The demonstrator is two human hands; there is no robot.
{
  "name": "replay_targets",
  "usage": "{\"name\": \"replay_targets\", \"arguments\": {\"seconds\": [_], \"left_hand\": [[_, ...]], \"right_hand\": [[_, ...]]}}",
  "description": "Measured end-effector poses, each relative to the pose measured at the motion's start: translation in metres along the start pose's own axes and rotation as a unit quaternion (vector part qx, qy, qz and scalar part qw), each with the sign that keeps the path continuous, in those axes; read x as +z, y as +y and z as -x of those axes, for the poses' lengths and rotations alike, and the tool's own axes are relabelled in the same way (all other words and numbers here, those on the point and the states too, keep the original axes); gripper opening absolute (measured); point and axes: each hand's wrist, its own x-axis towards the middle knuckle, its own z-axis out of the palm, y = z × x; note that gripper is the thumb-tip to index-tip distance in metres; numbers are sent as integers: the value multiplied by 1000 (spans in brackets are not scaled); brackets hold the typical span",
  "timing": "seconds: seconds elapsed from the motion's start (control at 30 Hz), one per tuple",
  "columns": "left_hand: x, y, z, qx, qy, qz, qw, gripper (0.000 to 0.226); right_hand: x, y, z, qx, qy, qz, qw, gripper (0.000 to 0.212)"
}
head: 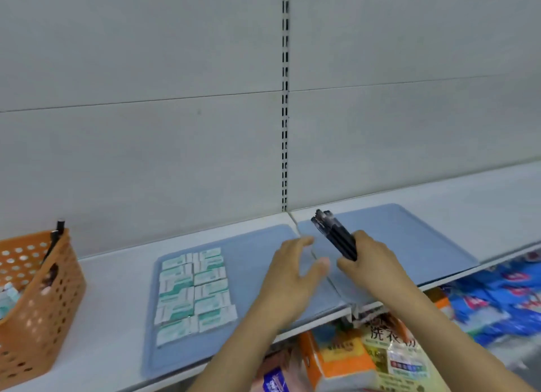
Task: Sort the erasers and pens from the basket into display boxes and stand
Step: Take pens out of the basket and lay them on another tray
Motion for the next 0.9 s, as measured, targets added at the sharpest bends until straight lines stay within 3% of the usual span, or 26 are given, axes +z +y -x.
{"name": "replay_targets", "arguments": {"seconds": [0.07,0.13,0.3,0.43,0.57,0.9], "left_hand": [[26,-10,-4,45,-55,-159,985,55],[38,-13,-5,39,-52,-202,977,56],[45,-10,-13,58,-3,-205,977,52],[50,-8,-14,63,-9,-192,979,56],[49,-9,-13,65,-4,-189,980,53],[38,-4,-6,28,-15,-167,985,50]], "right_hand": [[0,16,-20,20,-32,37,999,22],[4,22,-30,12,-49,60,997,21],[9,21,-31,-27,-28,105,994,32],[15,23,-28,-41,-14,177,983,52],[20,31,-24,-55,32,255,965,60],[15,47,-17,-101,-22,140,985,68]]}}
